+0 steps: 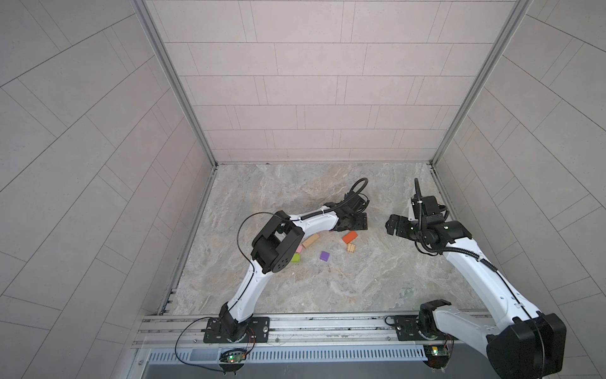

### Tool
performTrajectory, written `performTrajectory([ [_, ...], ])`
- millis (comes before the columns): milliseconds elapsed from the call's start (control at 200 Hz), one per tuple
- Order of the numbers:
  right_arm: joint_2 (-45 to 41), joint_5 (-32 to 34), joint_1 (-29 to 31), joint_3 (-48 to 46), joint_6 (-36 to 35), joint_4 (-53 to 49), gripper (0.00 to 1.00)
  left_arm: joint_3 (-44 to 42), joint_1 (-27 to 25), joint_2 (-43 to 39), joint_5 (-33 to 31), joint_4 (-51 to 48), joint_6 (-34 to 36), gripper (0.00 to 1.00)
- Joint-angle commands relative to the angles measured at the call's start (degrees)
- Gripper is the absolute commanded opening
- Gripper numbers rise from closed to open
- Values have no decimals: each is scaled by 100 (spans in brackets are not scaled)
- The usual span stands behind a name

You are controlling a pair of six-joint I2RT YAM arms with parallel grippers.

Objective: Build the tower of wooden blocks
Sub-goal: 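Lower the held bar onto the placed wooden bar and open the left gripper, then raise the left gripper away from the bars while the right gripper moves over them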

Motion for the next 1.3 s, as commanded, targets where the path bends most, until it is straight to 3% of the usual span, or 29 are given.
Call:
performTrajectory([
  [0,-65,0,-30,-87,-43,-74,99,103,-24,218,-65,-127,-42,86],
  [580,61,-57,-31,-133,-27,31,99,-12,-15,53,-18,-148,-36,91],
  [896,515,-88,-13,-91,3,146,99,-617,172,-938,130,-314,187,92],
  [1001,673,-56,39,-62,66,231,99,-874,319,-1265,441,-335,385,93],
  [1291,1402,379,629,198,231,566,99,-1593,781,-2225,838,-744,794,93],
])
